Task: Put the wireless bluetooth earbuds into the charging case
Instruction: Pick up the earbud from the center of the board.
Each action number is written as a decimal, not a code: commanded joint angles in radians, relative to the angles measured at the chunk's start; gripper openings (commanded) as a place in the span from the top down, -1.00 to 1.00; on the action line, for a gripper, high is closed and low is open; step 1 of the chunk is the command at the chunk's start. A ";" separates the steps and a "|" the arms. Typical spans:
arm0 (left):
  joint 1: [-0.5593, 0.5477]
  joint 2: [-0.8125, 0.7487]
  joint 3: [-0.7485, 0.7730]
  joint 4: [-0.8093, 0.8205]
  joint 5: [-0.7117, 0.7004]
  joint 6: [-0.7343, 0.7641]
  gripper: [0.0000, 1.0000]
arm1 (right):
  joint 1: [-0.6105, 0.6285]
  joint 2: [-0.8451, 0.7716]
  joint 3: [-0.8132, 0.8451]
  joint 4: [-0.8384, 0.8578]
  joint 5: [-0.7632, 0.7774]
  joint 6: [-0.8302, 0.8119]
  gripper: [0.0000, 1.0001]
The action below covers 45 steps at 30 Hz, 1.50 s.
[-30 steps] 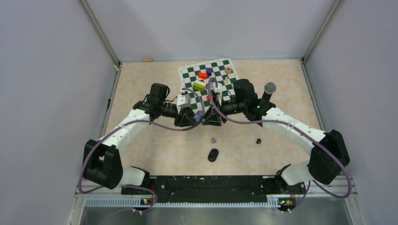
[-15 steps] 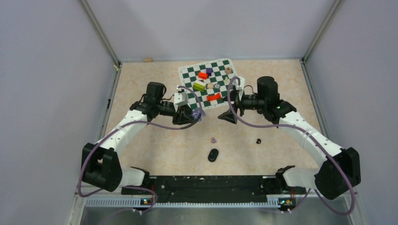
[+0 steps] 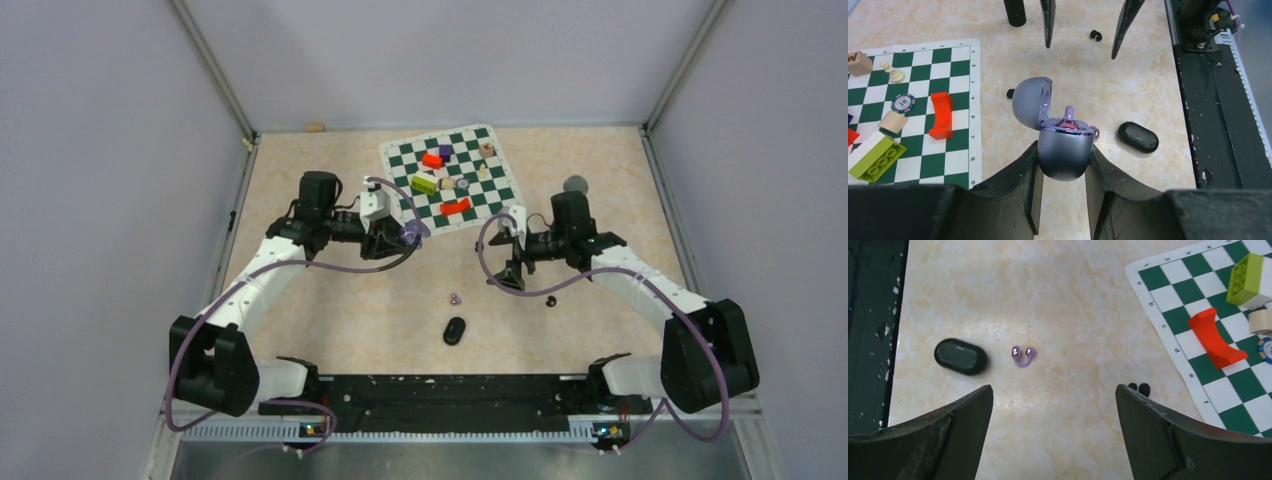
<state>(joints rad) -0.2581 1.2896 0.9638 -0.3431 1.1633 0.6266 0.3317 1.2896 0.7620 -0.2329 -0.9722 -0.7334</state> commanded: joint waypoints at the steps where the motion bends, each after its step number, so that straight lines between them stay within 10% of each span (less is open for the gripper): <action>1: 0.018 0.007 0.009 0.030 0.043 -0.009 1.00 | 0.009 -0.012 -0.033 0.050 -0.072 -0.191 -0.76; 18: 0.071 -0.048 -0.026 0.107 0.097 -0.087 1.00 | 0.246 0.247 0.048 0.088 0.143 -0.216 -0.04; 45: 0.095 -0.032 -0.045 0.144 0.098 -0.108 1.00 | 0.421 0.345 0.034 0.223 0.426 -0.186 0.02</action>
<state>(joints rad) -0.1661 1.2705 0.9264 -0.2352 1.2343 0.5217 0.7269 1.6146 0.7673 -0.0898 -0.6083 -0.9642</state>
